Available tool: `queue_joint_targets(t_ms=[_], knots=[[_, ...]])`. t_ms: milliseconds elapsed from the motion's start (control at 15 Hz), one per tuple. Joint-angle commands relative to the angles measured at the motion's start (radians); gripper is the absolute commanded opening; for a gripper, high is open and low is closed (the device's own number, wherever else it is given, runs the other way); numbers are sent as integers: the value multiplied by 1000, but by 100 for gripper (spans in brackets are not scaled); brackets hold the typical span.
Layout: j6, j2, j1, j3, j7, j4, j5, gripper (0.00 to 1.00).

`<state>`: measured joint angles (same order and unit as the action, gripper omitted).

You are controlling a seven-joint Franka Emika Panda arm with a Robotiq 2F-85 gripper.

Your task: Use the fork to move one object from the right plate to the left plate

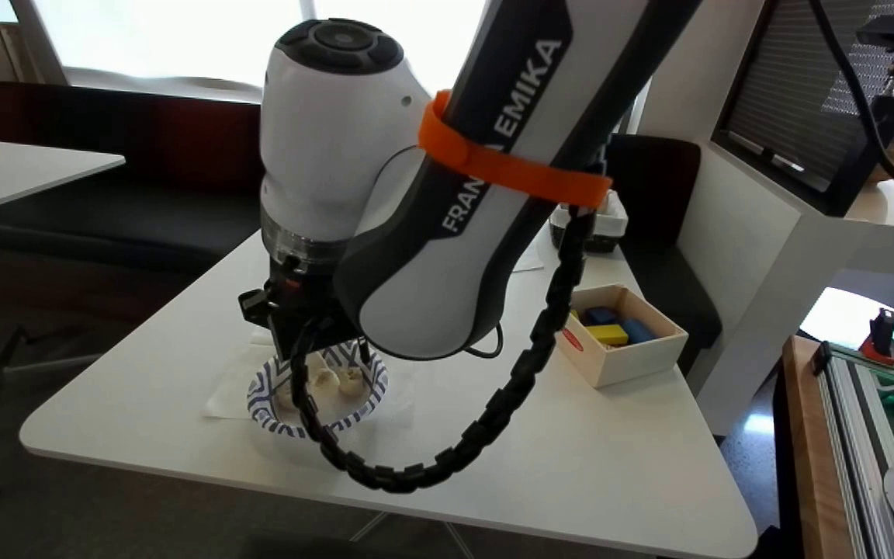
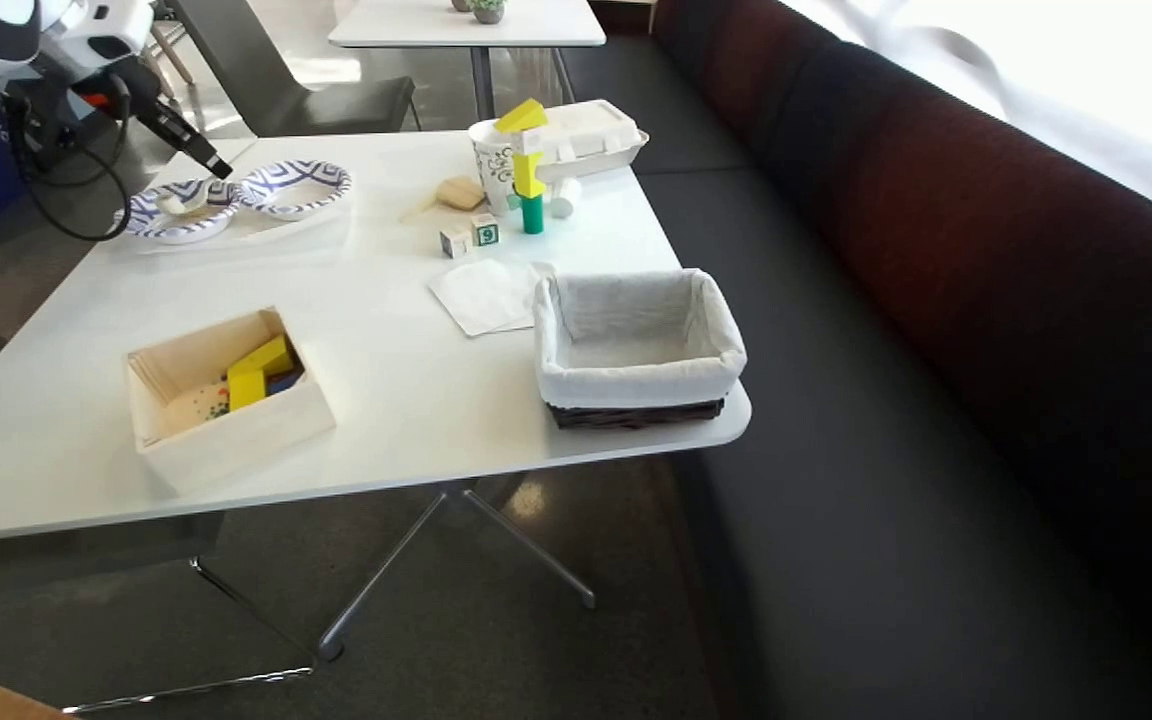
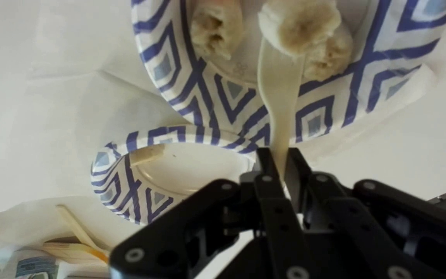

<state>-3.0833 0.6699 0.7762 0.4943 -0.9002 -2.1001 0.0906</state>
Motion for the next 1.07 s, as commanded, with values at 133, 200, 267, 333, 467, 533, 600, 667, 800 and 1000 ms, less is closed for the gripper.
queue_joint_targets(t_ms=[133,200,267,333,467,533,600,667,800,1000], knots=[[-67,34,-6,-28,195,13,-7,3],[-76,32,-12,-38,236,12,-14,3],[-82,27,-29,-61,278,9,-24,3],[-83,24,-50,-87,321,8,-30,3],[-69,22,-84,-128,388,9,-43,3],[-64,25,-95,-139,413,12,-51,3],[-66,28,-102,-144,437,14,-58,3],[-64,32,-112,-151,460,18,-66,3],[-61,36,-124,-157,492,21,-75,39],[-45,-4,-141,-179,517,-10,-88,61]])
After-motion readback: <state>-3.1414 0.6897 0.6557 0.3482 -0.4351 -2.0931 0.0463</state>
